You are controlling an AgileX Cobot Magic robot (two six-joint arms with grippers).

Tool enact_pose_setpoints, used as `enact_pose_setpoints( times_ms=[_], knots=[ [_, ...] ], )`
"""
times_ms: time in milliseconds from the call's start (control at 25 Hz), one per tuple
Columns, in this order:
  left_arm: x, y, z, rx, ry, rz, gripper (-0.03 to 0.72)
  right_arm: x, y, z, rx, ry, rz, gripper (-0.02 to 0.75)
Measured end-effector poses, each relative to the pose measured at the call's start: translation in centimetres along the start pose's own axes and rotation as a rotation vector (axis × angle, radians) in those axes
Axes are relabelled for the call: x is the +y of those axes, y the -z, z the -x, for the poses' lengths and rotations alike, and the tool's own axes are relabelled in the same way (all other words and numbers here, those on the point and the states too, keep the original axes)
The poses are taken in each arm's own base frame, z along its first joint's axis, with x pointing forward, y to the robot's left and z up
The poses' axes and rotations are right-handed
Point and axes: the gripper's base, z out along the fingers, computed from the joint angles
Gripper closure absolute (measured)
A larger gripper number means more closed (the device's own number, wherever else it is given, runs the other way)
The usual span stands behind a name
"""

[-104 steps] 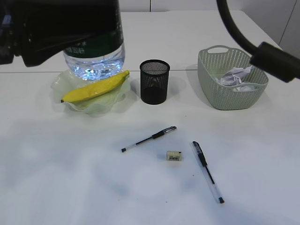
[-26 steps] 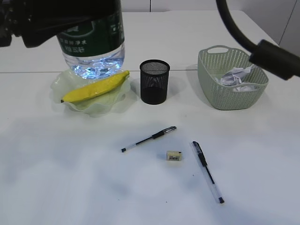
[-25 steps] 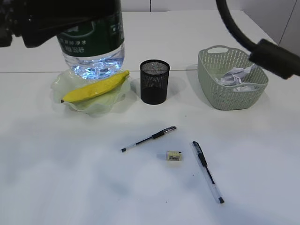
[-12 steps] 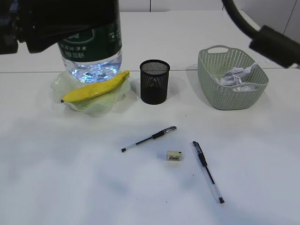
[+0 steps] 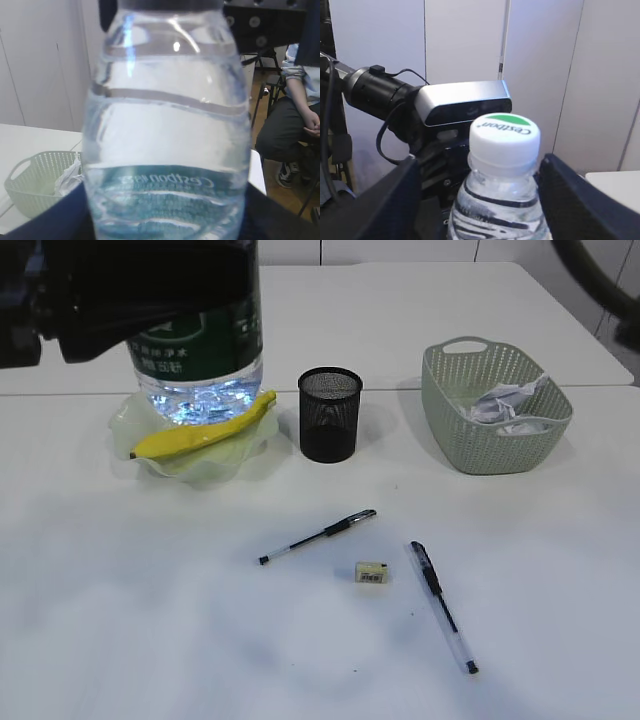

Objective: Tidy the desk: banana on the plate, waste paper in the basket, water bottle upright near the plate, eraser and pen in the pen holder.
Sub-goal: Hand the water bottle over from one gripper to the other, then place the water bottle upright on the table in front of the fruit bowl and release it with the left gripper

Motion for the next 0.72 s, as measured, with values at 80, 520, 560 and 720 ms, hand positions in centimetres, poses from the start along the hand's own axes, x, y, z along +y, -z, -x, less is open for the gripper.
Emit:
enact_pose_setpoints(
  times_ms=[80,520,560,720],
  knots=[
    [-0.1,0.0,0.0,0.004,-0.004,-0.006,0.285,0.3,0.3,0.2,0.021,0.002,-0.001,0.201],
    [0.1,0.0,0.0,0.004,-0.001,0.01,0.285,2.2,2.4,1.5,0.185,0.066,-0.048,0.201],
    [0.1,0.0,0.0,0.005,-0.001,0.012,0.285,2.3,2.6,1.5,0.203,0.07,-0.056,0.201],
    [0.3,0.0,-0.1,0.009,0.0,0.029,0.285,2.8,3.4,1.7,0.268,0.072,-0.08,0.201]
  ],
)
